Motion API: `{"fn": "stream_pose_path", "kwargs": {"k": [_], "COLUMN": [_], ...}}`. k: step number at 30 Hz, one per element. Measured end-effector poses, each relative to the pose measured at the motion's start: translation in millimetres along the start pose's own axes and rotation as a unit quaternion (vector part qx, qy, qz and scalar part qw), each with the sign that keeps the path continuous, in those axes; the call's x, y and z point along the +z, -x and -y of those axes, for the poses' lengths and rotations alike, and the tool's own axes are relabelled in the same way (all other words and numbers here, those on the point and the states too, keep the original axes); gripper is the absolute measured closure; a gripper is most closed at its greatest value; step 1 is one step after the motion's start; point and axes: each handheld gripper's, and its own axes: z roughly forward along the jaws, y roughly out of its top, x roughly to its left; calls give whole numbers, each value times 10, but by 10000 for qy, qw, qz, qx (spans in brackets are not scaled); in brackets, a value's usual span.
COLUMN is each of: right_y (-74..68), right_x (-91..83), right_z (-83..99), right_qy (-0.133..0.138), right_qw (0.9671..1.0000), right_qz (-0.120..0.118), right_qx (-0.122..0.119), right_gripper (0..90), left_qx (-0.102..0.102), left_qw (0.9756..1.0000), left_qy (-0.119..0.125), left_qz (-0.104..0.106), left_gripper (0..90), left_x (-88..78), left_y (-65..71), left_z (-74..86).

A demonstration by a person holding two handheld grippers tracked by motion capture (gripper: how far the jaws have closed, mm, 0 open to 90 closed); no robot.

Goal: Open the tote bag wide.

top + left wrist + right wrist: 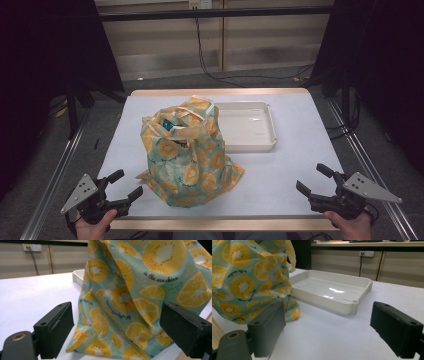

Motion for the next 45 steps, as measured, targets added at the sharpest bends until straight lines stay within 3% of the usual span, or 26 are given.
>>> {"fn": "stream_pose_path", "kwargs": {"k": [8, 10, 13, 18, 19, 22, 23, 29, 36, 41, 45], "right_y": [-6, -12, -9, -33, -30, -68, -117, -225, -349, -424, -497], "right_x": [49, 53, 55, 66, 71, 98, 134, 207, 407, 477, 594], "right_z": [19, 25, 25, 6, 1, -21, -39, -129, -266, -337, -423], "right_qy": [-60, -83, -159, -193, -211, -264, -344, -406, -498, -512, -494], "right_qw": [9998, 9997, 9995, 9989, 9988, 9977, 9968, 9951, 9898, 9881, 9848], "right_qz": [-149, -175, -259, -388, -441, -623, -714, -906, -1330, -1445, -1652], "right_qx": [86, 121, 94, 158, 80, 90, 51, -27, -100, -115, -191], "right_gripper": [193, 211, 249, 286, 296, 307, 299, 340, 418, 430, 433], "left_qx": [-103, -304, -132, -168, -150, -200, -85, -198, 46, -102, -84], "left_qw": [9998, 9988, 9991, 9989, 9989, 9988, 9990, 9984, 9971, 9959, 9949], "left_qy": [-132, -209, -335, -352, -342, -238, -281, -187, -403, -325, -342], "left_qz": [135, 319, 226, 273, 275, 375, 343, 493, 648, 844, 950], "left_gripper": [153, 210, 208, 233, 233, 255, 277, 341, 474, 508, 527], "left_x": [12, 0, 2, -2, -6, -23, -37, -40, -8, 3, 28], "left_y": [16, -18, -23, 7, 20, 42, 41, 58, 164, 183, 203], "left_z": [-16, -2, -5, -26, -36, -54, -67, -107, -175, -239, -324]}}
